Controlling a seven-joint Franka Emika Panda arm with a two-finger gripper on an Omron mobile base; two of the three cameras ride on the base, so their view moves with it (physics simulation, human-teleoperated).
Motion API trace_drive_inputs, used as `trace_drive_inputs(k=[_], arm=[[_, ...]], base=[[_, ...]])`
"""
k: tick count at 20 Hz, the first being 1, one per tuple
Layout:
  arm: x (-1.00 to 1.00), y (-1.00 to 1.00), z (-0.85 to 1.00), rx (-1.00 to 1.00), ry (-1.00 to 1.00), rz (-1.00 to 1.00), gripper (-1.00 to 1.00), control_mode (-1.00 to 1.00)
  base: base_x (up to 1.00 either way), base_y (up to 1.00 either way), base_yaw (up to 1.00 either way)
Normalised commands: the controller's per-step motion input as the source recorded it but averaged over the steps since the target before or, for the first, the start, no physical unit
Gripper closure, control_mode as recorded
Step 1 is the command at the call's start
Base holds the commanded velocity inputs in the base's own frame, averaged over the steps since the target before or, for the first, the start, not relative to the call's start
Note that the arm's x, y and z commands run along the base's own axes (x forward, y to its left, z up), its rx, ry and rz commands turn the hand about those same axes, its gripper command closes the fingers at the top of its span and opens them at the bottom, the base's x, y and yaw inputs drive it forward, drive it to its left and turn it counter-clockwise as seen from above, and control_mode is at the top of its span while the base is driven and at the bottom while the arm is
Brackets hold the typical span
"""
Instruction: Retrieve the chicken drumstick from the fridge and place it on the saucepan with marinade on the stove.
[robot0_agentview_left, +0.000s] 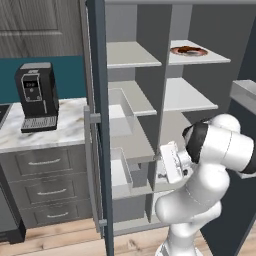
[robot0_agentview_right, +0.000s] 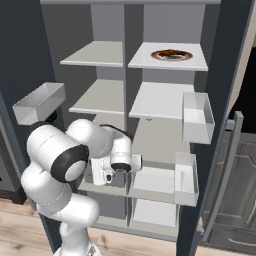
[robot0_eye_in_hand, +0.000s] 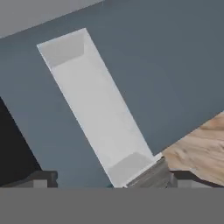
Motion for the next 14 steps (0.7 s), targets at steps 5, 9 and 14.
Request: trace_drive_inputs(k=[5, 9, 14], arm=[[0.02, -0.32, 0.24, -0.67, -0.3, 0.1, -1.0, -1.0], [0.13, -0.65, 0.17, -0.76, -0.03, 0.27, -1.0, -1.0], [0.23, -0.65, 0.35, -0.81, 0.0, 0.29, -1.0, -1.0]], base=[[0.0, 0.0, 0.0], [0.0, 0.0, 0.0], [0.0, 0.0, 0.0]])
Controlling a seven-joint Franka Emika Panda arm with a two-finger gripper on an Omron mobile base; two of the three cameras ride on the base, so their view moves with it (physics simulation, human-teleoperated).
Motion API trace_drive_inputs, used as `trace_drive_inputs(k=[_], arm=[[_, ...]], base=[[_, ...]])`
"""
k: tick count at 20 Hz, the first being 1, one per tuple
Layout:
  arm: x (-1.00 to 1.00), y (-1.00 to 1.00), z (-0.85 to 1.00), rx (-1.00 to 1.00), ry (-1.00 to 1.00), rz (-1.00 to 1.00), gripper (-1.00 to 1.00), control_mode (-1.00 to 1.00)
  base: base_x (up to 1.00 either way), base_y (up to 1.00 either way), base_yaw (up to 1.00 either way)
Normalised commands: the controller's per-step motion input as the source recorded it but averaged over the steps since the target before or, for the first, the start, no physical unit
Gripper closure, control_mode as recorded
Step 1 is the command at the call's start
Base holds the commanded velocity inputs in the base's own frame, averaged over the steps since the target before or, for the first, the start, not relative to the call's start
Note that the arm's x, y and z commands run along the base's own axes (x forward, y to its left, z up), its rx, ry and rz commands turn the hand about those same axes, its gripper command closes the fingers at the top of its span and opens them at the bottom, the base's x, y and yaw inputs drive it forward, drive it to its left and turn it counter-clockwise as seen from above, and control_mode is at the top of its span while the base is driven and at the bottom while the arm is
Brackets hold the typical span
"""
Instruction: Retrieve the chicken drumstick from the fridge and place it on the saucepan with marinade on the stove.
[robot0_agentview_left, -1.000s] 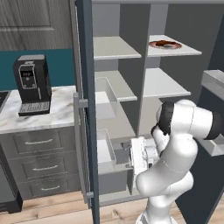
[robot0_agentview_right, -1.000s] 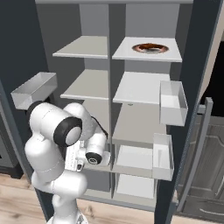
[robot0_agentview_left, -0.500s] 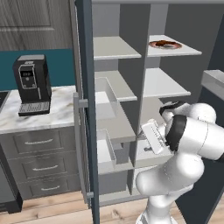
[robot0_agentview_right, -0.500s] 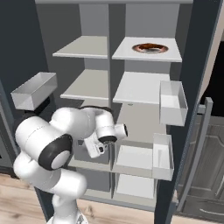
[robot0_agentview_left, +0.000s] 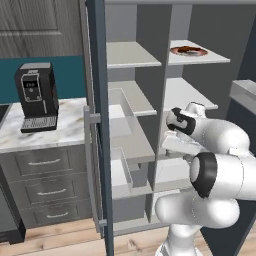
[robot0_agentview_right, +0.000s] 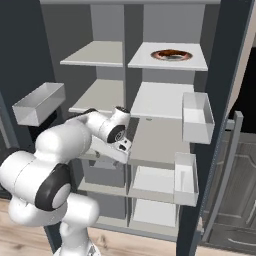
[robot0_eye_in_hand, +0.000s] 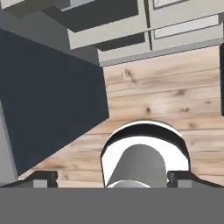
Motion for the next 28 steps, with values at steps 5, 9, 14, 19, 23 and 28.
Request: trace_drive_inputs(k=[5, 9, 14, 19, 23, 28], arm=[[0.05, -0.35, 0.22, -0.59, 0.01, 0.14, -1.0, -1.0], [-0.01, 0.0, -0.03, -0.02, 0.01, 0.0, -1.0, -1.0], [-0.41, 0.04, 0.07, -0.04, -0.09, -0.01, -1.0, -1.0], [-0.29, 0.02, 0.23, 0.0, -0.07, -0.15, -1.0, -1.0], [0.0, 0.03, 0.0, 0.0, 0.0, -0.01, -1.0, -1.0], [0.0, -0.12, -0.03, 0.0, 0.0, -0.05, -1.0, -1.0]], base=[[0.0, 0.0, 0.0], [0.0, 0.0, 0.0], [0.0, 0.0, 0.0], [0.0, 0.0, 0.0], [0.0, 0.0, 0.0], [0.0, 0.0, 0.0]])
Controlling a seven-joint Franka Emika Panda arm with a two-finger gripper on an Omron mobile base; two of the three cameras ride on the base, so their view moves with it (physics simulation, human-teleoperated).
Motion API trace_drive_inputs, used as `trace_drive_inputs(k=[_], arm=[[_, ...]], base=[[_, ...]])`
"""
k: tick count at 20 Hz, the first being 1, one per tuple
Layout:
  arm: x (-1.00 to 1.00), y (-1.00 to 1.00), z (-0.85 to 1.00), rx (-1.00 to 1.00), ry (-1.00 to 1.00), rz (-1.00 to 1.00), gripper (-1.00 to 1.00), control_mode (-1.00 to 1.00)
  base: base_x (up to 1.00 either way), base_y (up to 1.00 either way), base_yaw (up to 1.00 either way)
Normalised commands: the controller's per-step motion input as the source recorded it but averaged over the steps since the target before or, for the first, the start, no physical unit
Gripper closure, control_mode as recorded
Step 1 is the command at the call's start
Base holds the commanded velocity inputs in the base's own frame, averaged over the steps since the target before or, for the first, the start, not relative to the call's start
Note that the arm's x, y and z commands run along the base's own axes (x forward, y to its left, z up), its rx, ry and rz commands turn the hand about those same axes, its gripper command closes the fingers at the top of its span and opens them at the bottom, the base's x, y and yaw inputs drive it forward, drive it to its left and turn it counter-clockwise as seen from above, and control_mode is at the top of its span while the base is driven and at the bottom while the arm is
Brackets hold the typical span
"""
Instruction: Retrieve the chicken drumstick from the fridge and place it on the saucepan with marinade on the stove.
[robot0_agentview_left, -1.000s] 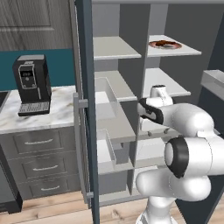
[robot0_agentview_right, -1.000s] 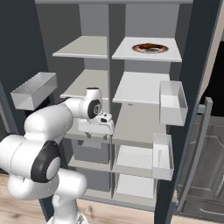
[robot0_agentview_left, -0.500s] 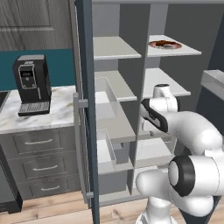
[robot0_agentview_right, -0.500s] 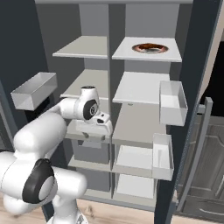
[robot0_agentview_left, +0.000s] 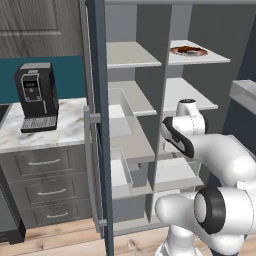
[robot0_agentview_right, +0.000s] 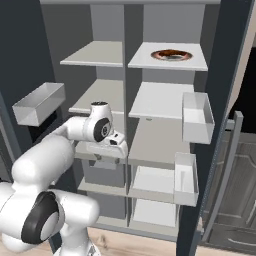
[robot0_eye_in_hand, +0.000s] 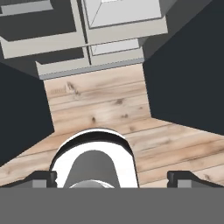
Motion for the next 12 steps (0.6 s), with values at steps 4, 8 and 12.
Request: trace_drive_inputs(k=[4, 8, 12], arm=[[0.0, -0.27, -0.03, 0.0, -0.01, -0.03, -1.0, 1.0], [0.0, 0.0, 0.0, 0.0, 0.0, 0.0, -1.0, 1.0], [0.0, 0.0, 0.0, 0.0, 0.0, 0.0, -1.0, 1.0]], base=[[0.01, -0.28, -0.03], [0.2, -0.39, -0.04], [0.27, -0.11, -0.05]])
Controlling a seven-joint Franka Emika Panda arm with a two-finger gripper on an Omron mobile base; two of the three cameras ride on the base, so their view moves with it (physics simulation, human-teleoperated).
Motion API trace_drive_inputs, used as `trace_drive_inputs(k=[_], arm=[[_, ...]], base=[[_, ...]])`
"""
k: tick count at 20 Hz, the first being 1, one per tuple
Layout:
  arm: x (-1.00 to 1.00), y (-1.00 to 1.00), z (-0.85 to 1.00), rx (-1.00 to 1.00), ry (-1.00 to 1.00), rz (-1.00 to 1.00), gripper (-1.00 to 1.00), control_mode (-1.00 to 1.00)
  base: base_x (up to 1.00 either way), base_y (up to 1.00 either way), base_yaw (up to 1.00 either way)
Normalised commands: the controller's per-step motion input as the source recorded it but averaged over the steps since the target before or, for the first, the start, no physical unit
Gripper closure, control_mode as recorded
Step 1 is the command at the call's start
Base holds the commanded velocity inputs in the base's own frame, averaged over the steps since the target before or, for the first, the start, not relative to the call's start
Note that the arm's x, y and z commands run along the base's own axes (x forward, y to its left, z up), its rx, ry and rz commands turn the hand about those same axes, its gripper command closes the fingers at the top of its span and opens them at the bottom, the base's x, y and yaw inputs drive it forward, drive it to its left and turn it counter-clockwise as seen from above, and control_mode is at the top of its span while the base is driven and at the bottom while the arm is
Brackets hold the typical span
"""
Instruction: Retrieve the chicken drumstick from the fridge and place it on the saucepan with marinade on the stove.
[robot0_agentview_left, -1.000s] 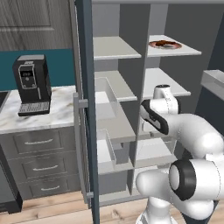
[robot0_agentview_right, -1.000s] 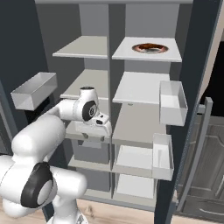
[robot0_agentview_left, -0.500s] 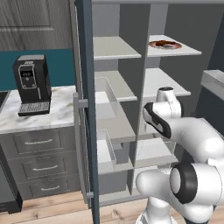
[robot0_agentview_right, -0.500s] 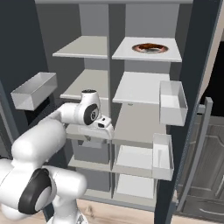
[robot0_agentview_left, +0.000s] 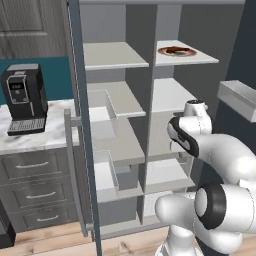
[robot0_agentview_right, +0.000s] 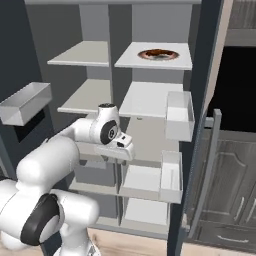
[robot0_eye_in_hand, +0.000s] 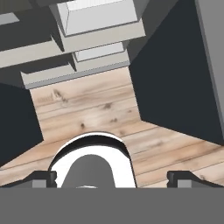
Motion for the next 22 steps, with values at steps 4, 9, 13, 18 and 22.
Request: trace_drive_inputs(k=[4, 9, 13, 18, 22], arm=[[0.0, 0.0, 0.0, 0.0, 0.0, 0.0, -1.0, 1.0], [0.0, 0.0, 0.0, 0.0, 0.0, 0.0, -1.0, 1.0], [0.0, 0.0, 0.0, 0.0, 0.0, 0.0, -1.0, 1.0], [0.0, 0.0, 0.0, 0.0, 0.0, 0.0, -1.0, 1.0], [0.0, 0.0, 0.0, 0.0, 0.0, 0.0, -1.0, 1.0]], base=[[0.45, 0.23, 0.0], [0.75, -0.03, 0.0], [0.75, -0.22, 0.0], [0.44, -0.35, 0.0], [0.19, -0.38, 0.0]])
